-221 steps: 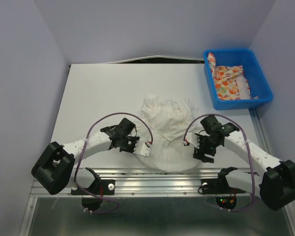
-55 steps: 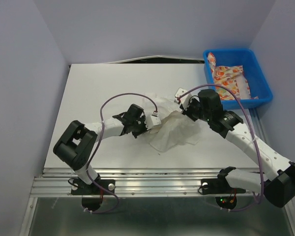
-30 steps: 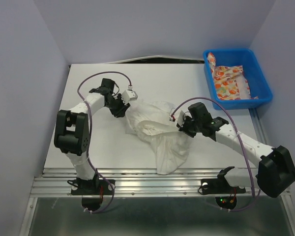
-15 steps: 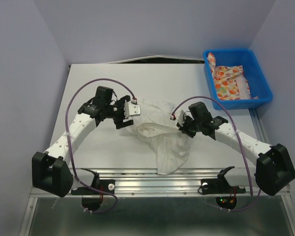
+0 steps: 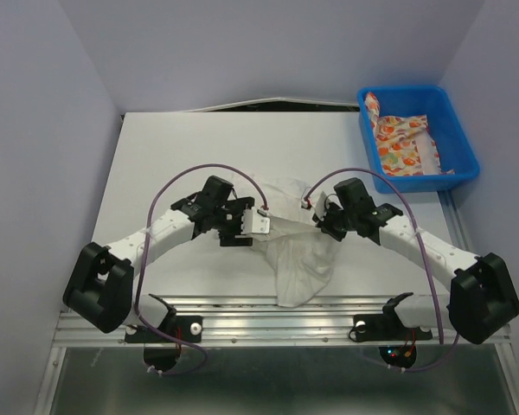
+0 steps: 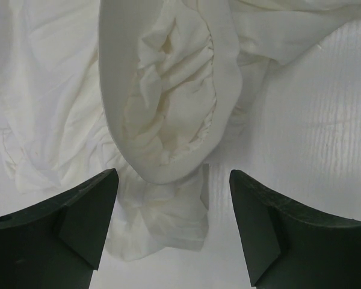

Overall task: Fold and stack the skirts
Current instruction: Flatten the skirt out

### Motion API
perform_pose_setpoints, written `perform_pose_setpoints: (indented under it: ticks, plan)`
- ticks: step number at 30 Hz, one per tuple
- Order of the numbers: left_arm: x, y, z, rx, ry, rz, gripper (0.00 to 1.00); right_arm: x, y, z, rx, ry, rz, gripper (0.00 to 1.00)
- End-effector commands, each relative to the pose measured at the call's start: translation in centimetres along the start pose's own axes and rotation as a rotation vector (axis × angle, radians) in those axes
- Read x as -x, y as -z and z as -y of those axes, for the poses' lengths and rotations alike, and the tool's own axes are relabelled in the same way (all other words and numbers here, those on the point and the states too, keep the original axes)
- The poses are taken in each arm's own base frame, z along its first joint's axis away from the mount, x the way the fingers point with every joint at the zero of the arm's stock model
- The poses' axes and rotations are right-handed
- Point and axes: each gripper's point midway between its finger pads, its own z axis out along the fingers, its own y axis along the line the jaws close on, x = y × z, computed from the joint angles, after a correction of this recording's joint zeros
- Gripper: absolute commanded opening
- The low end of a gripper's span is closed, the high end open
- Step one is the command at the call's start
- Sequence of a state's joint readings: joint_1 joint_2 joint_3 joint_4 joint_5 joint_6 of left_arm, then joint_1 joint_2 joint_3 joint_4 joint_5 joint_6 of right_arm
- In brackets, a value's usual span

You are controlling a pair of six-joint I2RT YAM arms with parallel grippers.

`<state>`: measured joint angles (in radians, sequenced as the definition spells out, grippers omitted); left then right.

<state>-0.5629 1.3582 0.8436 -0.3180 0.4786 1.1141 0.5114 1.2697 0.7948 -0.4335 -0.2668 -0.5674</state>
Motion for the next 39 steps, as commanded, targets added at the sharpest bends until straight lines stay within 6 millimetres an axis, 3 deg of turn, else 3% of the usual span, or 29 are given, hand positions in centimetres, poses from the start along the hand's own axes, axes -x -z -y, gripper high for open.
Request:
perform_pose_setpoints:
  ticks: [1,5,8,9,11,13,15,18,19,20,23,26,31,36,39]
  plan:
    - [1.7,-0.5,-1.2,0.045,-0.054,0.033,0.84,1.5,0.6,1.1,-0.041,0.002,0.060,0.01]
    - [2.0,-1.4,-1.2,0.028,-0.049,0.033,0.74,1.4,0.7,1.3,-0.044,-0.006,0.062,0.01]
    - [2.8,-1.5,-2.3,0.058,-0.023,0.055,0.56,1.5,0.8,1.3,-0.046,-0.007,0.066,0.01]
    - [3.2,-1.4,-2.5,0.061,-0.017,0.071,0.45,1.5,0.9,1.2,-0.046,-0.011,0.068,0.01]
    - [3.8,-1.0,-2.8,0.070,-0.006,0.089,0.31,1.5,1.0,1.5,-0.052,-0.026,0.071,0.01]
    - [3.8,-0.8,-2.8,0.069,0.012,0.085,0.08,1.8,1.3,1.8,-0.060,-0.042,0.078,0.01]
    - [3.0,-0.4,-3.5,0.096,0.034,0.050,0.00,1.6,1.7,2.8,-0.077,-0.074,0.085,0.01]
    - [1.8,0.8,-5.5,0.124,0.118,0.049,0.00,1.9,3.0,4.6,-0.099,-0.112,0.119,0.05]
    - [1.1,0.4,-5.5,0.095,0.164,0.046,0.00,2.1,3.4,5.1,-0.102,-0.120,0.127,0.13]
    - [1.5,0.8,-6.6,0.096,0.185,0.064,0.00,2.0,3.7,5.4,-0.102,-0.131,0.127,0.32]
    - [1.1,0.3,-6.1,0.001,0.251,0.066,0.00,3.0,5.1,6.6,-0.092,-0.180,0.153,0.62]
    - [1.5,-0.3,-6.3,-0.024,0.276,0.079,0.00,4.0,5.9,6.7,-0.054,-0.222,0.185,0.66]
    - [1.3,-0.6,-6.4,-0.048,0.300,0.059,0.00,5.5,6.7,4.2,0.101,-0.272,0.215,0.66]
    - [0.6,-1.1,-5.9,-0.083,0.325,0.032,0.00,6.5,6.0,1.8,0.260,-0.340,0.268,0.64]
    - [0.7,-1.1,-5.9,-0.087,0.332,0.033,0.00,5.5,4.7,1.0,0.313,-0.371,0.245,0.68]
